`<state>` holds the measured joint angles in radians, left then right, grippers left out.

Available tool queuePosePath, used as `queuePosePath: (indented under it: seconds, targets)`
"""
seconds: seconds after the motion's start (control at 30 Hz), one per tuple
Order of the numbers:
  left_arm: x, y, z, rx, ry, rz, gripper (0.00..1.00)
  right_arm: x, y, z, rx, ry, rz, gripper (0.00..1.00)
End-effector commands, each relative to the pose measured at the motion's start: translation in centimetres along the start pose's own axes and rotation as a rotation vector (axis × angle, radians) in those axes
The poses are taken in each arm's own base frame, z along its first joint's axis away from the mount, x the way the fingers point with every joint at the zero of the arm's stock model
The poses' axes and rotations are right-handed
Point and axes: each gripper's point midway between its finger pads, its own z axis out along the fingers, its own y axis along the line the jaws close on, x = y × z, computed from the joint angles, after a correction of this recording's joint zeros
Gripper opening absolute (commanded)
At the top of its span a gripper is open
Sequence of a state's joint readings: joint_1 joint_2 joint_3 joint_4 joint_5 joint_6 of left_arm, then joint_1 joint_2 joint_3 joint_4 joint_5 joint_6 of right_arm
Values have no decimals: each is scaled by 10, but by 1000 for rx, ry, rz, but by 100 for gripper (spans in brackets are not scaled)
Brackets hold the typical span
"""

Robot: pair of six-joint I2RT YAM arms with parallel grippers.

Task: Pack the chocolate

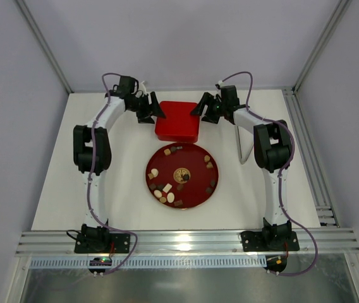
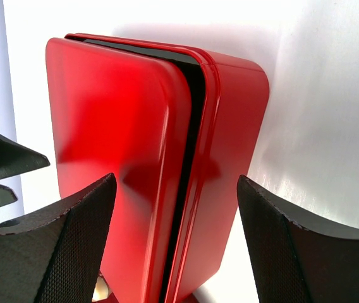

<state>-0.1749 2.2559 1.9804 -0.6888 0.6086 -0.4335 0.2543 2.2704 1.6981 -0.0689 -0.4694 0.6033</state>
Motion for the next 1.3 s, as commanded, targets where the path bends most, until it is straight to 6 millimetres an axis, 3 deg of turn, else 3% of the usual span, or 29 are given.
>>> queuePosePath:
  seconds: [0.0,0.17,0.57,1.27]
  targets:
    - [-14,-3,-20,-9,-70,21,68,-35,38,-19,-56,-92,-72,78]
    - [-8,4,-23,-9,-67,0,59,-35,37,-18,-55,-91,-65,78]
    - [8,3,-12,91,-46,-58,60,-34,38,-18,-59,-91,-67,78]
    - [-1,-18,-5,137,-45,-60,61,-41,45,-22,-78,-109,-78,85]
